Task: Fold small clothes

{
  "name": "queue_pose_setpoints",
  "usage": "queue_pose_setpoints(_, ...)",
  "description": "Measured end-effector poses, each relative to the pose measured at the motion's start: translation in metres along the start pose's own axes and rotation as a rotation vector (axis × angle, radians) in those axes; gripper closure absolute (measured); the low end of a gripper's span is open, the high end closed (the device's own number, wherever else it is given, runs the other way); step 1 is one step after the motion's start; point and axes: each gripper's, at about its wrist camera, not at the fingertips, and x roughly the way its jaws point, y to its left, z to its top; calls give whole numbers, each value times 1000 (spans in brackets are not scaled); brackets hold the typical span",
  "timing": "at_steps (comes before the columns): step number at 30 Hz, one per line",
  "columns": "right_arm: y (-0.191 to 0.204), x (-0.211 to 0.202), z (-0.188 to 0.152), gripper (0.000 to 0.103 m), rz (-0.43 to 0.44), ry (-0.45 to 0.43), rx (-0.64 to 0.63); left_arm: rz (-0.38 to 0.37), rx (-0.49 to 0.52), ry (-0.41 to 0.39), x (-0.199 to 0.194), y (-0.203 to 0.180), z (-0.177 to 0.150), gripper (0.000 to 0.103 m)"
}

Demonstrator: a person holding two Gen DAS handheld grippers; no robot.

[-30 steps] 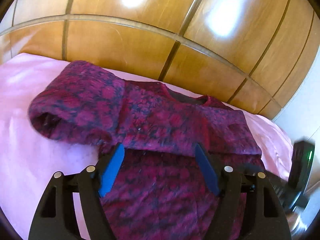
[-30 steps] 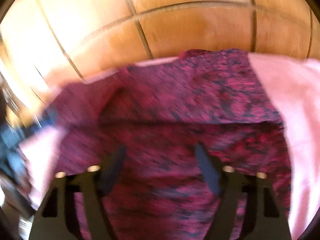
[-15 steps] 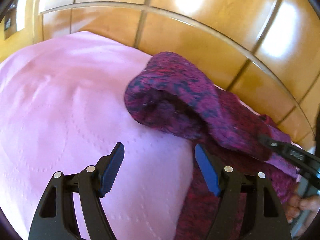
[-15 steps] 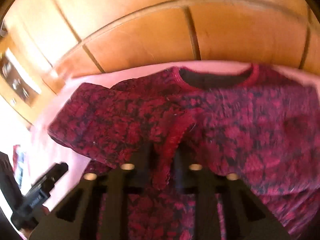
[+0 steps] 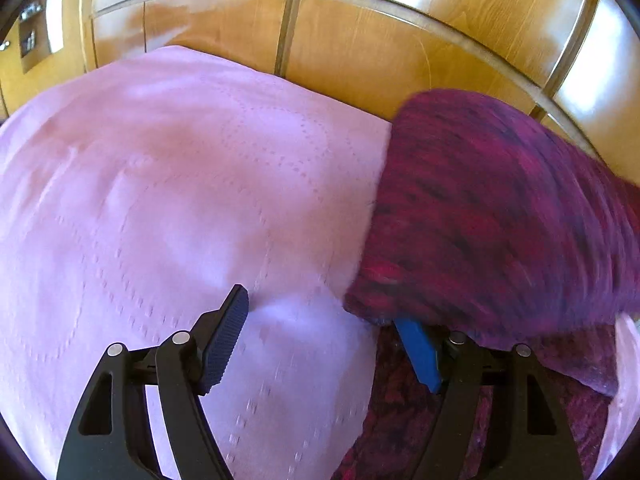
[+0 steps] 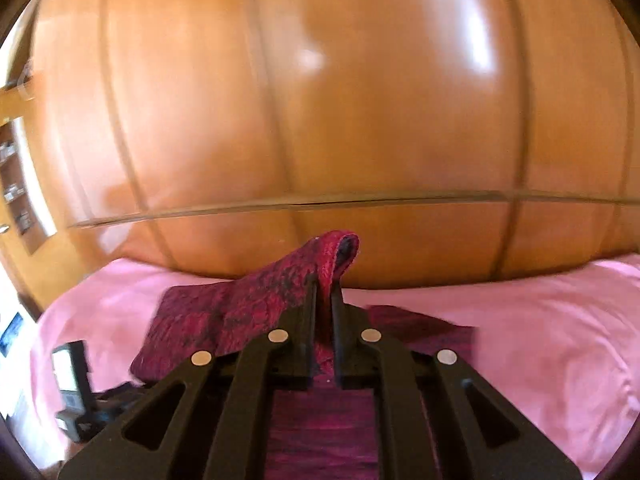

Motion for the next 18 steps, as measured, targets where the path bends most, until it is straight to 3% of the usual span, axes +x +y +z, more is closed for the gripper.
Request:
queue_pose_setpoints(5,-59,36,-40,99,-102,154,102,34,53,-2,2,-6,-6,25)
queue_pose_setpoints(9,-83,73,-85,99,-146,274,170,40,68,1,0,-9,-9,25)
queue_pose_setpoints(15,-83,86,-96,99,-168,267,150,42,90,13,-1,-12,-8,27)
queue_pose_setpoints(18,-85,82,-97,98,-142,272,162,-76,65,49,-15,0,-6,29)
